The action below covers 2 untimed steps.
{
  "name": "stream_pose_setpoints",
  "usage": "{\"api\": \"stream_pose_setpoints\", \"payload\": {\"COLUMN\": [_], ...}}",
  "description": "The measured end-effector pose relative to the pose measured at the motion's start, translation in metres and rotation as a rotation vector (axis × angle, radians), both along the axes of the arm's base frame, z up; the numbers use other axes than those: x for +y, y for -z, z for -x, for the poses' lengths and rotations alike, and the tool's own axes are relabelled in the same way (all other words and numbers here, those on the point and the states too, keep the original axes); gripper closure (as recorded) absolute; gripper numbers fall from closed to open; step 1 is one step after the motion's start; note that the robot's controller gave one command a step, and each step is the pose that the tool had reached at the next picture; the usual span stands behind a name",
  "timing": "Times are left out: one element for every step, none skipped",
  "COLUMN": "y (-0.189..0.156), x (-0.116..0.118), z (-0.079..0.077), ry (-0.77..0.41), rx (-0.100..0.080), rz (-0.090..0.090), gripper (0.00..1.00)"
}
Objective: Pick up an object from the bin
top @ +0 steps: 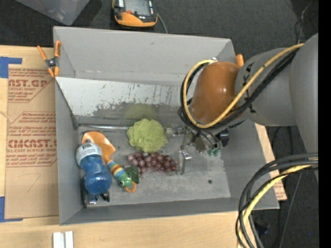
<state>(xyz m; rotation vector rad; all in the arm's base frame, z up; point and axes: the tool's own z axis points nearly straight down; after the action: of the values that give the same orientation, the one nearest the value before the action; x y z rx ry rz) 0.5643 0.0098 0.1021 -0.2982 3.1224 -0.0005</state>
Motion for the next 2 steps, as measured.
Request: {"api": "stream_pose_setpoints", "payload": {"y": [-0.058,0.003], "x": [0.047,0.051], "z": [-0.015,0.018], "ry": [0.36,0.0], "rx": [-0.013,0.006], "rz": [-0.003,0.0], "gripper": [0.0,0.0]}}
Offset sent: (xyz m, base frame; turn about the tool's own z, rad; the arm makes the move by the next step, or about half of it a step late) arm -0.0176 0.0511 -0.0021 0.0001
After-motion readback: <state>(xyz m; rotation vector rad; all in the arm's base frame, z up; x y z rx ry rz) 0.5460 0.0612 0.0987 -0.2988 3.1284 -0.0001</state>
